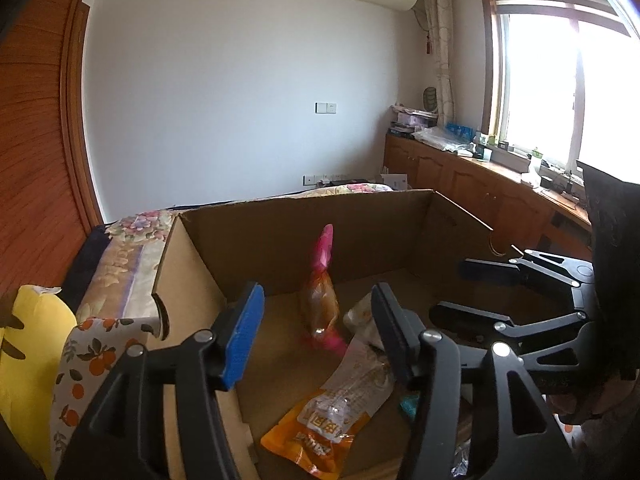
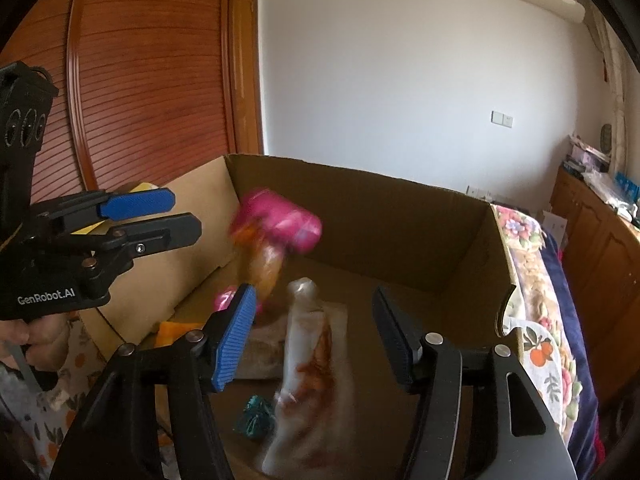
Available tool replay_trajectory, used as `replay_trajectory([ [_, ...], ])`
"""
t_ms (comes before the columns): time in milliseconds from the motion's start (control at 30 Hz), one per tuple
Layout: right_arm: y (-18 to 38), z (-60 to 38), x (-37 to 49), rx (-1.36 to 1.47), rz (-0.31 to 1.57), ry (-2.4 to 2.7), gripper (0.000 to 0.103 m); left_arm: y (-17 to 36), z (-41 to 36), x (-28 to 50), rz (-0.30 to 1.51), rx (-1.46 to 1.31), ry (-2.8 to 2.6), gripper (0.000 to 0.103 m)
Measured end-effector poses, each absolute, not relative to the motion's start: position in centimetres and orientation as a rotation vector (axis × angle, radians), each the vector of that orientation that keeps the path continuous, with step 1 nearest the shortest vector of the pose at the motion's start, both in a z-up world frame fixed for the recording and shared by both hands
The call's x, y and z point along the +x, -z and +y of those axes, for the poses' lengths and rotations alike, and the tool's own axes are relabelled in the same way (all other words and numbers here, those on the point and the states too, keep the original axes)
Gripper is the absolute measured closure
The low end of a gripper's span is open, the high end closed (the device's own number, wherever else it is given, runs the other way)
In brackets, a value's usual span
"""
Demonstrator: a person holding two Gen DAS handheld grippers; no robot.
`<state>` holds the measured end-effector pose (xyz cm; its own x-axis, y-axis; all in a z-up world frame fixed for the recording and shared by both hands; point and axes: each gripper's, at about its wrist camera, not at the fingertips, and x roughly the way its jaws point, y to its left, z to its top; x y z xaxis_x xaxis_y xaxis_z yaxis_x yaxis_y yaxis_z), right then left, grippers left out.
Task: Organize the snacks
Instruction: 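Move both grippers back to the remaining snacks beside the box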
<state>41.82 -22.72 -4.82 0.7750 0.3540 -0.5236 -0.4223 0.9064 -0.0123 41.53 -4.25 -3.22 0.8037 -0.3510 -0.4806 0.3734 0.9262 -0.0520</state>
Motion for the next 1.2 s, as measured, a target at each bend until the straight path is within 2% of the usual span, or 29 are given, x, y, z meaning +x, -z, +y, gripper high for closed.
replay_trajectory([
  [367, 1.7, -23.1, 39.4, -0.096, 0.506, -0.387, 0.041, 1.1, -2.8, 38.3, 0.489, 0.049, 0.378, 0.044],
  [667, -0.9, -22.9, 33.6, -0.092, 0.497, -0.344, 0.041, -0.2, 0.1, 33.2, 0.503, 0.052, 0.354, 0.041],
  [1200, 3.0, -23.7, 25.8, 0.0, 0.589, -0.248, 0.041, 5.4, 3.3, 26.7, 0.637, 0.082, 0.352, 0.039],
])
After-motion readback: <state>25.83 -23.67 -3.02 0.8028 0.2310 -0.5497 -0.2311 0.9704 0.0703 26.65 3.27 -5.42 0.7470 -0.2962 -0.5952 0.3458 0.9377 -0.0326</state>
